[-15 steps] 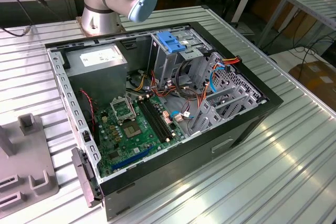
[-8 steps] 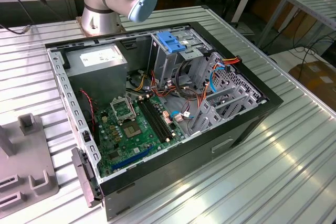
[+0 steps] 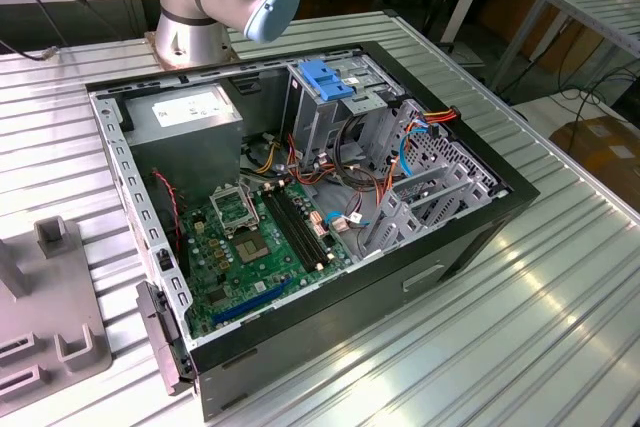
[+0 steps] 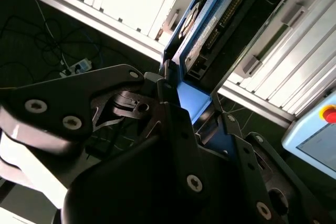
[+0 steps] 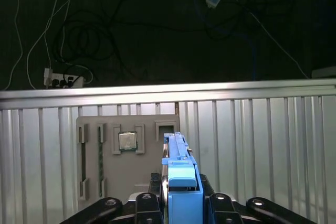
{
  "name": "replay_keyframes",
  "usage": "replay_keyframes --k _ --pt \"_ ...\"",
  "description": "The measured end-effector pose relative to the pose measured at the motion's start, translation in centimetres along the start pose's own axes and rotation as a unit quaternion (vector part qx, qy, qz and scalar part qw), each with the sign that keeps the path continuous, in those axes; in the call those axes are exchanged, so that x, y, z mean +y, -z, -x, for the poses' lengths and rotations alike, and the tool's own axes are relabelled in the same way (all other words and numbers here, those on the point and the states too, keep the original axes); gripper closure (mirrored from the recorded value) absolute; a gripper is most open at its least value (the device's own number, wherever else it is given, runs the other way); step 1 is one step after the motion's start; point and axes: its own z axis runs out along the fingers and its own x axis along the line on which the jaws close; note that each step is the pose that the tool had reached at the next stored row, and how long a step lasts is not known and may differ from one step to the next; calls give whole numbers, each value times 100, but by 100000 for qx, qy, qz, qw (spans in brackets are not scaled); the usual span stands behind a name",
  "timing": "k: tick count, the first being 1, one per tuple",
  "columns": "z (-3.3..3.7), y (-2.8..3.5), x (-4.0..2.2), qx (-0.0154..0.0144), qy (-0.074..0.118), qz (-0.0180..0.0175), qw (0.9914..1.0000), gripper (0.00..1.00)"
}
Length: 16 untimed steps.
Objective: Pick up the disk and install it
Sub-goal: 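Pick up the disk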
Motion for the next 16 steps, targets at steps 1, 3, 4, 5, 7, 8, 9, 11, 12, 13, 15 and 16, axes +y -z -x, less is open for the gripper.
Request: replay_keyframes --k 1,3,4,5,7,8,9,11,12,13,15,16 --pt "0 11 0 2 1 16 100000 63" --pt "1 42 0 3 1 65 100000 63" --pt "2 56 0 5 1 84 100000 63" --pt "2 69 -1 6 0 107 100000 63" --pt "4 101 -1 8 -3 173 100000 63" --pt "4 114 -1 11 -3 202 100000 63" --pt "5 126 -1 11 -6 230 100000 63" --pt "6 156 -3 14 -6 296 100000 63" --pt "6 172 -3 15 -11 330 99999 63" --pt "7 184 -3 16 -10 353 99999 63" --pt "8 228 -5 20 -14 448 99999 63" --pt "9 246 -5 24 -16 492 99999 63"
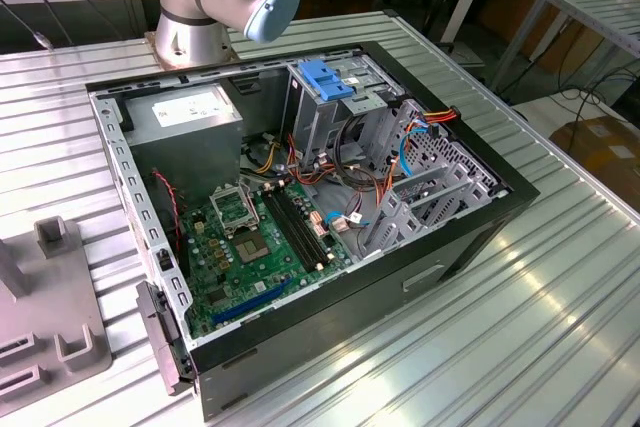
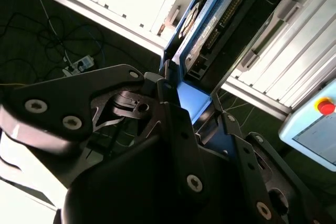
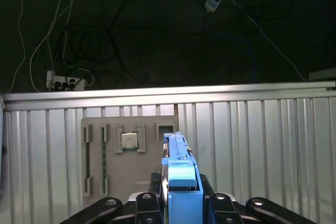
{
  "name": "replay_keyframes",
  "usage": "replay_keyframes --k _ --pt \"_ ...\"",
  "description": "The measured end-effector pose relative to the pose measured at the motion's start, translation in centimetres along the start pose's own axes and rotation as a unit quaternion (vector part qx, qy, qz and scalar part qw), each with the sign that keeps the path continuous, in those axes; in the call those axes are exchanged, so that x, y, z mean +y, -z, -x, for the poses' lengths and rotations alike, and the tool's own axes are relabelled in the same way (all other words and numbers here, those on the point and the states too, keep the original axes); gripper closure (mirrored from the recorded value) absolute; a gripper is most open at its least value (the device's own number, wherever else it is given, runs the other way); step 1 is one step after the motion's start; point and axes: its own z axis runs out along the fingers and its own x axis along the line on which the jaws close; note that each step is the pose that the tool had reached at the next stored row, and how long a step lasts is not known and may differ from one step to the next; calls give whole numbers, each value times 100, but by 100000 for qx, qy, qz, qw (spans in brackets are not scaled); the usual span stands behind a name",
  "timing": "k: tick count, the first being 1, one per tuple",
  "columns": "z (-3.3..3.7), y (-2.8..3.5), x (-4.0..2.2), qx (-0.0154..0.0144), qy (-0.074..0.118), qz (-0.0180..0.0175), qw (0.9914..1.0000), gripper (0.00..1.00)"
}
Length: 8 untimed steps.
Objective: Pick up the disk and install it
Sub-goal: 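Pick up the disk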
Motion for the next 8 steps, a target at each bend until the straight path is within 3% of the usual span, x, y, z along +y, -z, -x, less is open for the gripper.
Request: replay_keyframes --k 8 --pt "3 85 1 7 -6 175 100000 63"
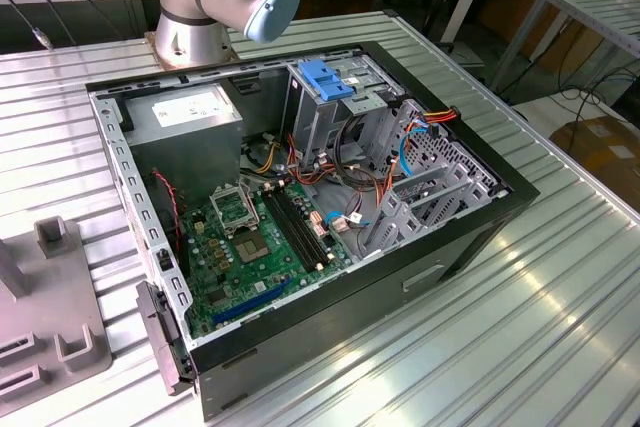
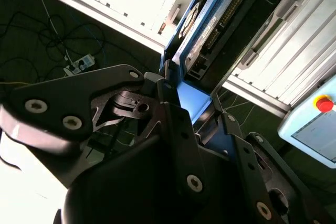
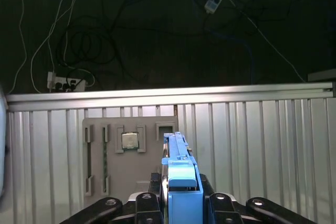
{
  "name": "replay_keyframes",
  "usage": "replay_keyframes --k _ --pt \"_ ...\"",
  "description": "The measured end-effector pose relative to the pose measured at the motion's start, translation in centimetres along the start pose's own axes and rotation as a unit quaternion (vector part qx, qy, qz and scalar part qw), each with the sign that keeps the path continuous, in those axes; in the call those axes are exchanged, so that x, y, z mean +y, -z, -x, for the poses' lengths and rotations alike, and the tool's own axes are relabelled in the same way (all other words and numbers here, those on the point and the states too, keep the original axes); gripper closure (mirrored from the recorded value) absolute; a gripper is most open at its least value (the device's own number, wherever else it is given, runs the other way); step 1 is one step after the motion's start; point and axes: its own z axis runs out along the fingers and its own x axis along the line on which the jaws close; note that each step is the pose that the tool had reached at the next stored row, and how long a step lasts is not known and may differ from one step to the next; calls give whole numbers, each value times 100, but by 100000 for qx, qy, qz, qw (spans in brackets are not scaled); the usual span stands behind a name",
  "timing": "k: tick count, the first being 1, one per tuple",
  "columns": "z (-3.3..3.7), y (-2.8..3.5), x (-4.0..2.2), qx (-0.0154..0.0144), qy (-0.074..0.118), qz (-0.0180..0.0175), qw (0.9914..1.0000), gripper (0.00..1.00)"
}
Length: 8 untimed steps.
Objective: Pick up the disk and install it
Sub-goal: 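Pick up the disk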
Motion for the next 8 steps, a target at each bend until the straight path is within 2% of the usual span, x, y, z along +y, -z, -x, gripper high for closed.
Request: replay_keyframes --k 8 --pt "4 94 -2 13 -9 218 100000 63"
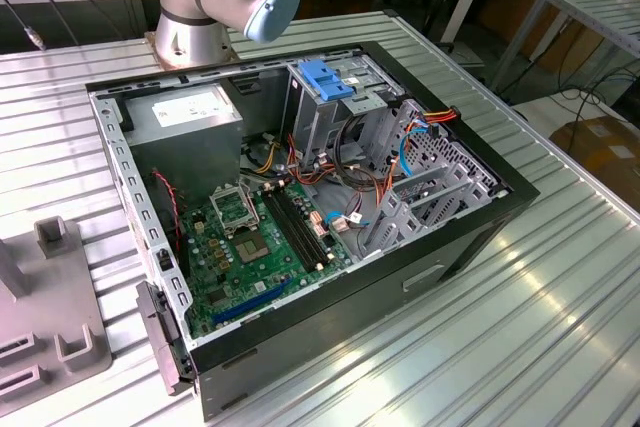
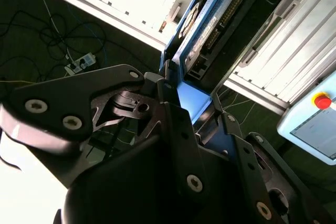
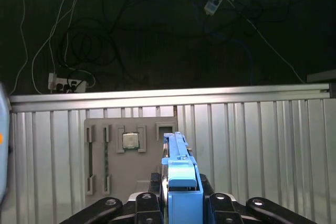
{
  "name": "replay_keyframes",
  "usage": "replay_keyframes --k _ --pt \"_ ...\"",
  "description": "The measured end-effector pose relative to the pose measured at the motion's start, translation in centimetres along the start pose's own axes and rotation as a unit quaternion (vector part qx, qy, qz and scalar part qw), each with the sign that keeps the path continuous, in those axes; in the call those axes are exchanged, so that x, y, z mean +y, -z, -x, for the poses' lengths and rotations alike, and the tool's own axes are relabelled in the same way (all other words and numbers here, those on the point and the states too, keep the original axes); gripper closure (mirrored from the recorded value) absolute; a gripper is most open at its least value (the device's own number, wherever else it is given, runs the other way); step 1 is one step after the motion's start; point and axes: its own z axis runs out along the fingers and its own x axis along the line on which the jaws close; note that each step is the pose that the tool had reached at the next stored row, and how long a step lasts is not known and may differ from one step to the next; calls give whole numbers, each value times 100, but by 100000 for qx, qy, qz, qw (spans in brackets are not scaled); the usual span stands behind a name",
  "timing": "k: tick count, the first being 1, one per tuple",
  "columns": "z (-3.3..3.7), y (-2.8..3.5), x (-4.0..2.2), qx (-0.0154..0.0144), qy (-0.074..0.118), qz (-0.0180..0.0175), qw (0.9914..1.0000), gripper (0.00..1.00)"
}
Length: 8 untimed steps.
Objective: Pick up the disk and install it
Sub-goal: 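Pick up the disk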
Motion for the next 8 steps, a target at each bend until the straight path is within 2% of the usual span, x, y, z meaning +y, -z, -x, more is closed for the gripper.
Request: replay_keyframes --k 8 --pt "4 104 -1 13 -9 258 100000 63"
